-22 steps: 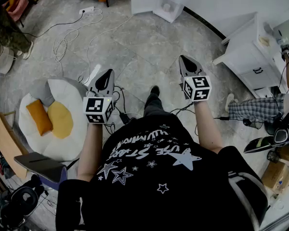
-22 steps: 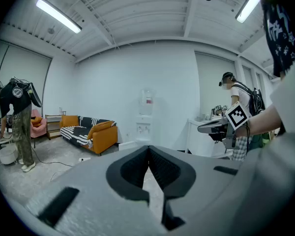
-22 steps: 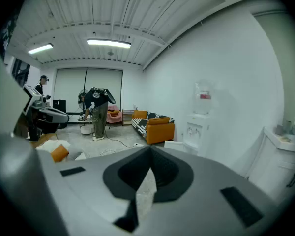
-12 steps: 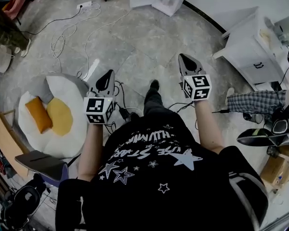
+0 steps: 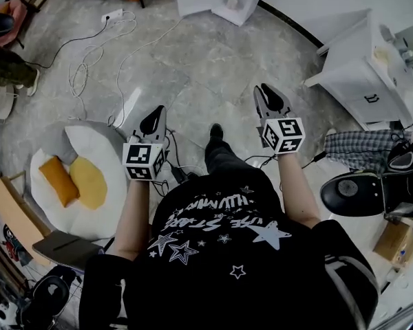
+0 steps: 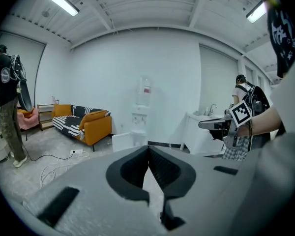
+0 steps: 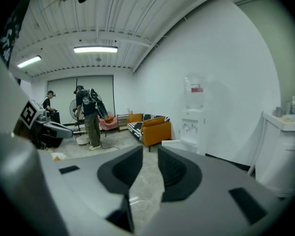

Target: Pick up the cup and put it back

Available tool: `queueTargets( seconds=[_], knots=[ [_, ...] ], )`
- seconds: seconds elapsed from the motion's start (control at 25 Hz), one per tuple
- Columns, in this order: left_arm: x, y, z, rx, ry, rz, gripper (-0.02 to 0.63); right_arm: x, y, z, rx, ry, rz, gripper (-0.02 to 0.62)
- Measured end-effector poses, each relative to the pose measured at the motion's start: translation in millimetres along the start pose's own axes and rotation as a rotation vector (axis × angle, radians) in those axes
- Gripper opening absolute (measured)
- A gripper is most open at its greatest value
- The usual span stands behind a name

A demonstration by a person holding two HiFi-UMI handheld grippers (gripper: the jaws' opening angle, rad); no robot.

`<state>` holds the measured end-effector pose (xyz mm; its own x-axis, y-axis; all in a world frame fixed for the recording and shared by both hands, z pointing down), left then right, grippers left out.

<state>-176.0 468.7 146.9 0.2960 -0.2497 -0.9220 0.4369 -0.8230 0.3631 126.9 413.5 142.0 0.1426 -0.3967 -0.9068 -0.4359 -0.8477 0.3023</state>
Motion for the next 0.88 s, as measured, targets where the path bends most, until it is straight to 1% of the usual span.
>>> queueTargets(
  seconds=[0.04, 0.16, 0.28, 0.4, 0.44, 0.6, 0.76, 0.88],
  knots=[
    [6.9, 15.7, 4.4, -0.004, 0.008, 0.005, 0.011, 5.8, 10.5, -9.2, 0.004, 0.015, 0.002, 0.129],
    [26.9, 60.4, 13.1, -0.022, 0.037, 0.018, 0.011, 22.3, 40.4, -41.2, -0.003, 0.047, 0.001, 0.233],
    [45.5, 98.8, 23.8, -0.009, 0.057, 0.008, 0.011, 34.6, 70.8, -74.5, -0.003, 0.093, 0.005, 0.283],
    [58.9, 127.7, 36.0, 0.015, 0.042, 0.004, 0.011, 48.4, 94.7, -102.5, -0.002, 0.144, -0.007, 0.369],
    [60.8, 134.9, 40.4, 0.025, 0.037, 0.007, 0.011, 51.4, 101.1, -110.2, 0.000, 0.158, -0.009, 0.387],
    [64.5, 159.3, 60.9, 0.073, 0.008, 0.023, 0.011, 57.7, 124.8, -138.1, -0.007, 0.195, 0.014, 0.430],
    [65.3, 183.1, 82.9, 0.088, -0.010, 0.032, 0.011, 56.4, 144.9, -152.7, -0.030, 0.219, 0.040, 0.437],
    [63.0, 214.2, 104.6, 0.088, -0.023, 0.040, 0.011, 54.8, 166.8, -163.0, -0.048, 0.225, 0.064, 0.439]
  ],
)
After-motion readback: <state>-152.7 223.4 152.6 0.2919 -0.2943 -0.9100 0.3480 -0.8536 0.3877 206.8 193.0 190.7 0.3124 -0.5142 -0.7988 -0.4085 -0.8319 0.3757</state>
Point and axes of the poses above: the fingertips, and each gripper's own axes: y forward along the fingers, z to its left, x out of its top, the point moved 3 cm from there along -y, backward along the fingers, and after that the axes turned 14 degrees about y, right-handed, at the moved point
